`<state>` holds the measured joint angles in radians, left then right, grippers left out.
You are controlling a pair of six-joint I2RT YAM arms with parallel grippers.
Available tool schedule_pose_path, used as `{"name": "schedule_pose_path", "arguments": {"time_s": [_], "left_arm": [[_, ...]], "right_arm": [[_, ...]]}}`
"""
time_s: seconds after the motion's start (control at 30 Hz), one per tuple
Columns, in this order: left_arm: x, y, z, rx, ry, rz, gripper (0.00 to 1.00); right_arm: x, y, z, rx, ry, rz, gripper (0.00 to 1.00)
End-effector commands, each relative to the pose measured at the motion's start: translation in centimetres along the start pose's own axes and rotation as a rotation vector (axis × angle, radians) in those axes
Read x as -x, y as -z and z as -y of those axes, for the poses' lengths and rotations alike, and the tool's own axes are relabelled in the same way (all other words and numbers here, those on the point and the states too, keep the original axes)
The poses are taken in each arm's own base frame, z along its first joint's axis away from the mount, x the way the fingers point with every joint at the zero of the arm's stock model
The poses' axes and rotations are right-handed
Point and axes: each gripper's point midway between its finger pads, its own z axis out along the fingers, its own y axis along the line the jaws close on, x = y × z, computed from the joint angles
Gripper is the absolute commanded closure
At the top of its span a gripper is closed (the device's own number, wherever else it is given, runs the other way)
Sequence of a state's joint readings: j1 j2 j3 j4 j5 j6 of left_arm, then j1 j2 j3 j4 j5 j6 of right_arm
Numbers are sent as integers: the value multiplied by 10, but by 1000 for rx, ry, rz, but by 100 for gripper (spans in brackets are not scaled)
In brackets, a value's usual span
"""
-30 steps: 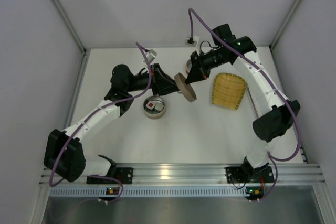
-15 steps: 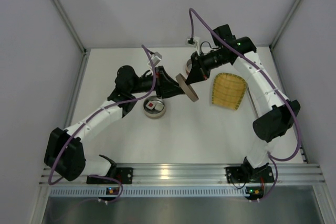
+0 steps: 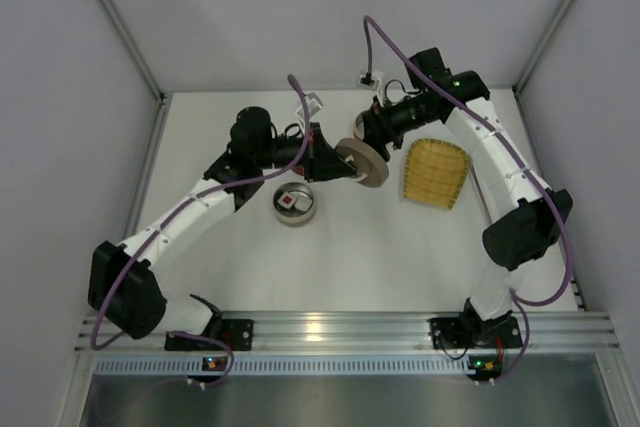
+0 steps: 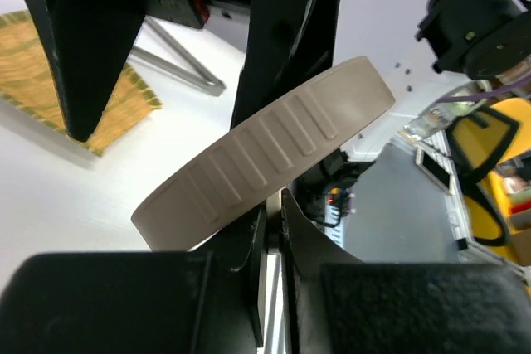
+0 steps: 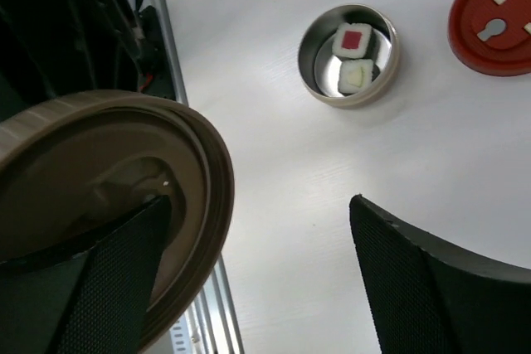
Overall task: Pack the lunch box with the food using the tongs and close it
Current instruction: Screw the box lid onto the packing box.
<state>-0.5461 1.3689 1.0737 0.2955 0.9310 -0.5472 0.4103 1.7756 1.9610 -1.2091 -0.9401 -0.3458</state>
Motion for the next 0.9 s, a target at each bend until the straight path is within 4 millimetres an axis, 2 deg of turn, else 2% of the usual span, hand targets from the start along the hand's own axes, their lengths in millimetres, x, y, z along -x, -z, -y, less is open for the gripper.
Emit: {"name": "schedule_pose_path", "arguments": {"time_s": [0.0, 0.03, 0.07, 0.1, 0.13, 0.2, 0.27, 0.3, 0.33, 0.37, 0.4, 0.43, 0.47, 0.5, 0.53, 0.57, 0.6, 0.63, 0.77, 0.8, 0.87], "left_arm": [[8, 11, -15, 183, -36, -137, 100], [2, 16, -22, 200, -115, -199, 100], [-4, 21, -24, 223, -119, -251, 100], [-24, 35, -25, 271, -53, -347, 100], [-19, 42, -33, 307, -120, -379, 100], [-33, 60, -38, 359, -85, -459, 100], [-31, 73, -57, 476, -120, -513, 100], [-41, 83, -59, 509, -84, -570, 100], [-48, 88, -72, 537, -55, -620, 100], [-43, 92, -78, 571, -52, -641, 100], [-47, 95, -81, 577, -19, -672, 100], [-64, 105, -91, 583, 70, -744, 100], [-60, 106, -95, 584, 83, -756, 100], [-64, 110, -98, 584, 105, -791, 100], [-83, 120, -101, 561, 162, -900, 100], [-88, 125, -105, 570, 171, -951, 100], [-84, 129, -107, 569, 155, -982, 100], [-94, 133, -114, 583, 202, -1032, 100], [-104, 159, -140, 691, 166, -1142, 100], [-112, 168, -146, 713, 164, -1195, 100], [-120, 175, -149, 719, 166, -1239, 100]], "right_arm": [[5, 17, -23, 7, 52, 35, 9], [3, 21, -23, -10, 52, 41, 7], [2, 28, -14, -49, 41, 46, 4], [4, 34, -8, -79, 40, 64, 1], [0, 40, -5, -104, 27, 76, 0], [-4, 61, 18, -204, -22, 115, 1], [-13, 85, 40, -299, -49, 157, 1], [-17, 94, 46, -333, -63, 172, 1], [-24, 101, 50, -369, -72, 183, 1], [-32, 113, 57, -400, -94, 199, 1], [-42, 114, 60, -405, -102, 193, 1], [-46, 120, 56, -419, -102, 203, 1], [-53, 126, 57, -434, -114, 207, 1], [-57, 126, 54, -434, -93, 200, 0], [-66, 127, 50, -440, -96, 194, 0], [-74, 133, 51, -458, -115, 196, 1], [-82, 132, 48, -458, -99, 183, 1], [-86, 133, 45, -461, -95, 179, 1], [-104, 129, 35, -451, -90, 156, 1], [-108, 127, 33, -448, -91, 152, 1], [-113, 126, 33, -446, -88, 144, 1]]}}
